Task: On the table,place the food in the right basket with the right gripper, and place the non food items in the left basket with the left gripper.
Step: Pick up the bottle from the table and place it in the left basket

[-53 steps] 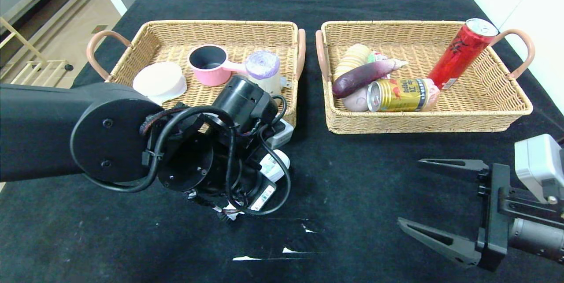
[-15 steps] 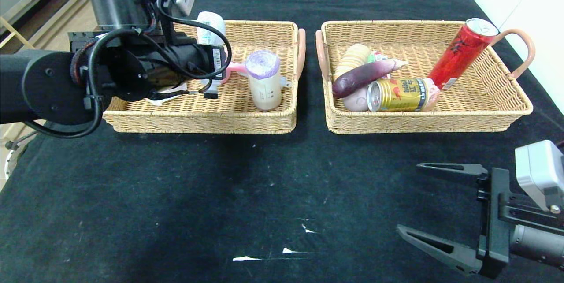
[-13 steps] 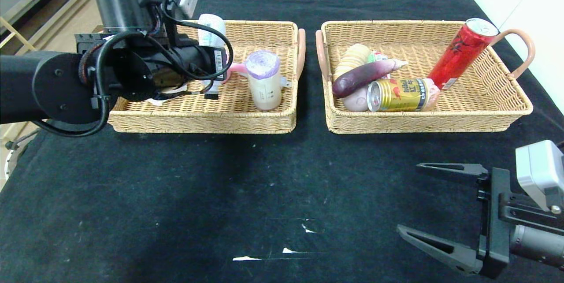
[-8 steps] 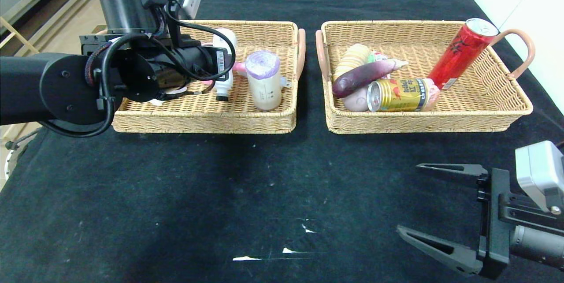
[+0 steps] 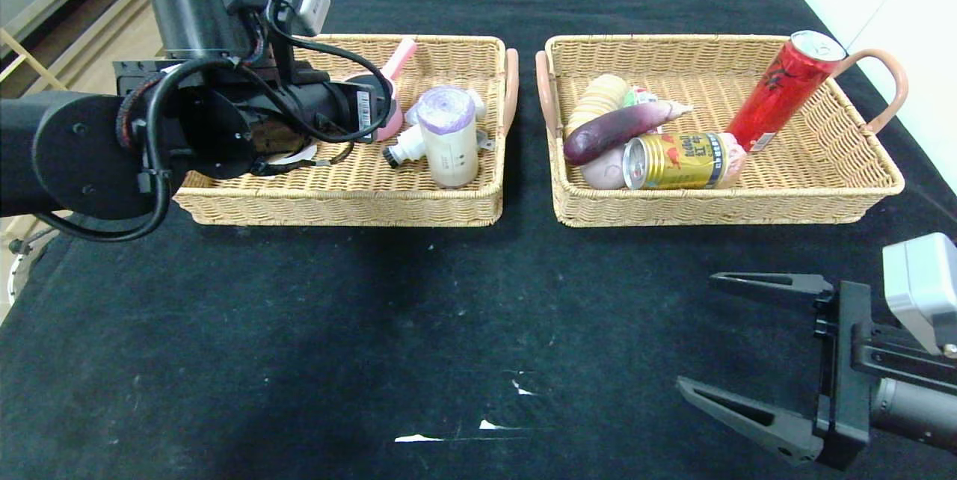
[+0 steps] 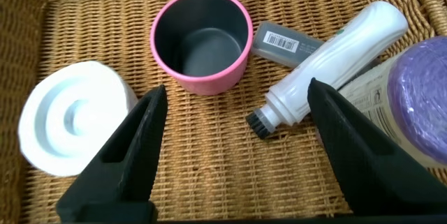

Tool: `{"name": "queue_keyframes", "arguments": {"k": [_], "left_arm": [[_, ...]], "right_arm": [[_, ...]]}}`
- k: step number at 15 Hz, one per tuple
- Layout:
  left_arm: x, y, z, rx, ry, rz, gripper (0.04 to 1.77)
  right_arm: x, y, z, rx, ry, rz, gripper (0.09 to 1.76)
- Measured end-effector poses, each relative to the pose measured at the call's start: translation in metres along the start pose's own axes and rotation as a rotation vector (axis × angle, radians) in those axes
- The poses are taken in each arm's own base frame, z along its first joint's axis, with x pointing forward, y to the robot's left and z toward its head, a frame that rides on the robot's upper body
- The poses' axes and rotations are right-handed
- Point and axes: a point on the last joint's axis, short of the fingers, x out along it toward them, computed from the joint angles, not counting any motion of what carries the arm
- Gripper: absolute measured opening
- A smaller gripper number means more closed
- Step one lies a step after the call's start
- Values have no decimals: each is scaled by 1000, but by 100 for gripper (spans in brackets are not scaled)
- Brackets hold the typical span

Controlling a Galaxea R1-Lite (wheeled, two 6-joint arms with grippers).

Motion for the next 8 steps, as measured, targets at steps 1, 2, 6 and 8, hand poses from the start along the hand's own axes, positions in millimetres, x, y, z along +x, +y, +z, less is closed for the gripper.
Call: {"name": "queue_keyframes", "arguments": {"k": [1,2,6,8], "left_arm": [[-7,2,0,5,3,0,150],[-16,4,-1,10,9,-2,153],[-68,16,-6,21,28,-23,160],[-98,22,-12,24,37,-40,163]], "right_arm": [[-1,-2,1,0,-2,-10,171],[-2,-3,2,-2,-5,-20,171],[-5,-6,2,-5,-6,-40,171],[-7,-9,5,-7,-16,-56,171]]}}
